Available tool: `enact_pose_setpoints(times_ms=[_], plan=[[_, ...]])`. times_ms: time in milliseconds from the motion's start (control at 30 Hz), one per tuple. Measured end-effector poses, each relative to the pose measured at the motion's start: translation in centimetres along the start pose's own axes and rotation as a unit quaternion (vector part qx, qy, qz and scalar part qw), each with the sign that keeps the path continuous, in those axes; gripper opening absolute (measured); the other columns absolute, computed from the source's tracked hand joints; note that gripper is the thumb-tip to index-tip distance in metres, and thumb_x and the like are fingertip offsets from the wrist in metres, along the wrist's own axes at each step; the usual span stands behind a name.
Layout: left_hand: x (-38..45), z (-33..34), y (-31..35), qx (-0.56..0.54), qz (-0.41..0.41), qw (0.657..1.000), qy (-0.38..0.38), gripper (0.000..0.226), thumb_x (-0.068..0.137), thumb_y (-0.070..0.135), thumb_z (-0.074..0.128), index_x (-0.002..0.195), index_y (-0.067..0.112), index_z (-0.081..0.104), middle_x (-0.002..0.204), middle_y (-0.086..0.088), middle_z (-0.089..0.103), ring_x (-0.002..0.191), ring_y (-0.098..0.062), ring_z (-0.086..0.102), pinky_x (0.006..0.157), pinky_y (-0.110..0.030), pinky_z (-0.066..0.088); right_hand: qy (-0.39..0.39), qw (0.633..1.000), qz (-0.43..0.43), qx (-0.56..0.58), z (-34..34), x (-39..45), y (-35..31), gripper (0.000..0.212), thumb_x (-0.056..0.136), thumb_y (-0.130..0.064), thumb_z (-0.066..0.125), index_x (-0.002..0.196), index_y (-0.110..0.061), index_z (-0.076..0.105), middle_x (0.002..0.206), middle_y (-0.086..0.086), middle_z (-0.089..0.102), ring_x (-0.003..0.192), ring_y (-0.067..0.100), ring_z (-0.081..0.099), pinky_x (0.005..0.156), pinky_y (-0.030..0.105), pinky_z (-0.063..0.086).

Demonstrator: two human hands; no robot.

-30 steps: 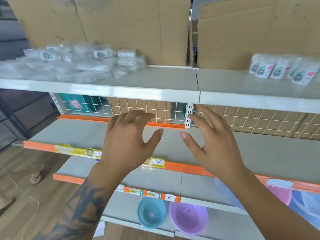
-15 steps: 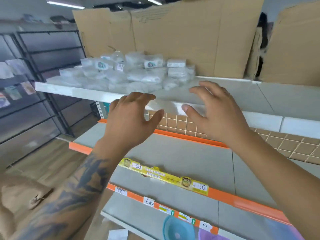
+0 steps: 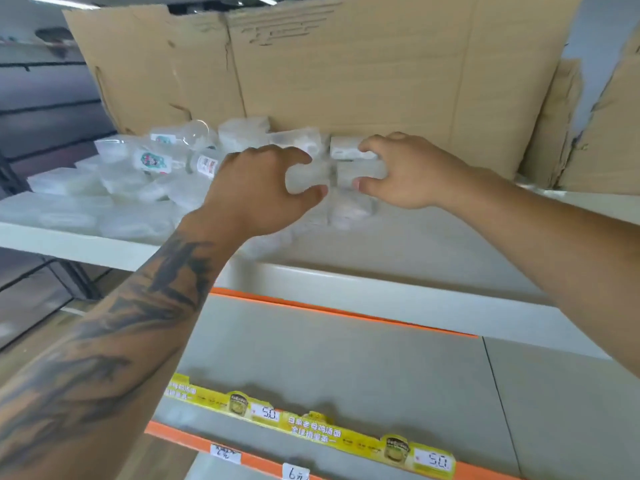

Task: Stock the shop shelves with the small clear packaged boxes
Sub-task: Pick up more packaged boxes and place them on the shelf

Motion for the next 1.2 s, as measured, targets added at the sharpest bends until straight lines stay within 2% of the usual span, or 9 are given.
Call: enact_pose_setpoints(times_ms=[133,200,367,500,633,800,900,1033,1200], plan=[[0.7,1.7,-0.4,-0.023,0.043,0.999,-0.016,0.067,0.085,0.082,0.045,0.127,0.035,0.069,0.125,0.005,0.072,0.122,-0.025,0.062,0.109,-0.041,0.042,-0.041,0.999,0.005,0.004,1.8,2.0,0.4,0.058,0.092,-0.057,0.061,0.144,-0.035,0.047,0.147,0.000,0.047,0.132,0.027,0.049,0.105,0.041,0.045],[0.7,2.2,-0.5,-0.035,0.067,0.997,-0.013,0.072,0.082,0.082,0.041,0.125,0.033,0.070,0.118,0.004,0.075,0.118,-0.025,0.064,0.110,-0.043,0.041,-0.026,1.000,0.009,0.011,2.2,2.3,0.5,0.051,0.092,-0.057,0.061,0.137,-0.035,0.052,0.141,0.000,0.053,0.126,0.027,0.053,0.102,0.041,0.046],[2.1,2.4,-0.9,-0.043,0.100,0.993,-0.038,0.083,0.074,0.090,0.036,0.128,0.034,0.067,0.120,0.011,0.071,0.119,-0.016,0.061,0.114,-0.040,0.035,-0.004,1.000,0.023,-0.009,1.9,2.4,0.7,0.048,0.088,-0.062,0.065,0.127,-0.036,0.056,0.133,0.000,0.057,0.129,0.026,0.051,0.110,0.045,0.036],[2.7,2.0,-0.9,-0.067,0.114,0.990,-0.052,0.083,0.074,0.091,0.042,0.127,0.033,0.068,0.118,0.009,0.070,0.112,-0.017,0.064,0.104,-0.037,0.044,0.011,0.999,0.030,0.035,1.0,1.6,0.4,0.052,0.081,-0.061,0.074,0.122,-0.033,0.060,0.124,-0.001,0.055,0.117,0.022,0.055,0.105,0.041,0.043],[2.6,1.1,-0.3,-0.123,0.129,0.983,-0.040,0.076,0.075,0.086,0.054,0.129,0.033,0.066,0.121,0.006,0.068,0.112,-0.016,0.063,0.102,-0.042,0.049,0.043,0.995,0.057,0.069,-0.3,-0.3,0.4,0.052,0.079,-0.058,0.078,0.122,-0.035,0.061,0.119,-0.002,0.053,0.113,0.017,0.056,0.099,0.033,0.046],[1.8,0.8,1.1,-0.185,0.153,0.971,-0.015,0.065,0.081,0.069,0.069,0.130,0.026,0.067,0.120,0.000,0.065,0.110,-0.018,0.062,0.095,-0.035,0.049,0.119,0.984,0.097,0.087,-2.2,-5.5,-0.4,0.047,0.078,-0.053,0.081,0.117,-0.032,0.065,0.113,0.001,0.056,0.105,0.011,0.057,0.088,0.022,0.039],[0.5,0.3,2.9,-0.211,0.173,0.962,0.012,0.066,0.081,0.071,0.066,0.128,0.024,0.069,0.118,-0.003,0.065,0.107,-0.021,0.062,0.091,-0.033,0.047,0.136,0.980,0.116,0.091,-3.0,-9.8,-1.1,0.045,0.080,-0.051,0.080,0.118,-0.031,0.066,0.116,0.001,0.057,0.103,0.010,0.058,0.091,0.020,0.043],[-1.8,-0.4,6.0,-0.256,0.195,0.946,0.037,0.069,0.079,0.075,0.067,0.126,0.025,0.070,0.115,0.001,0.065,0.102,-0.016,0.060,0.084,-0.025,0.040,0.179,0.968,0.156,0.081,-4.6,-15.8,-1.1,0.044,0.081,-0.048,0.081,0.119,-0.029,0.068,0.115,-0.006,0.057,0.100,0.005,0.057,0.081,0.004,0.036],[-5.2,0.4,10.8,-0.298,0.206,0.932,0.027,0.072,0.074,0.079,0.060,0.125,0.029,0.070,0.112,0.007,0.063,0.104,-0.016,0.059,0.090,-0.030,0.046,0.259,0.942,0.194,0.091,-5.9,-23.7,0.7,0.043,0.080,-0.046,0.082,0.118,-0.031,0.068,0.116,-0.009,0.057,0.101,-0.002,0.055,0.089,0.009,0.041]])
Point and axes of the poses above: each hand's wrist, its own x-axis towards the middle knuckle, its own z-axis out of the palm, y = z × x, the point moved 5 cm from there along x, towards the middle knuckle
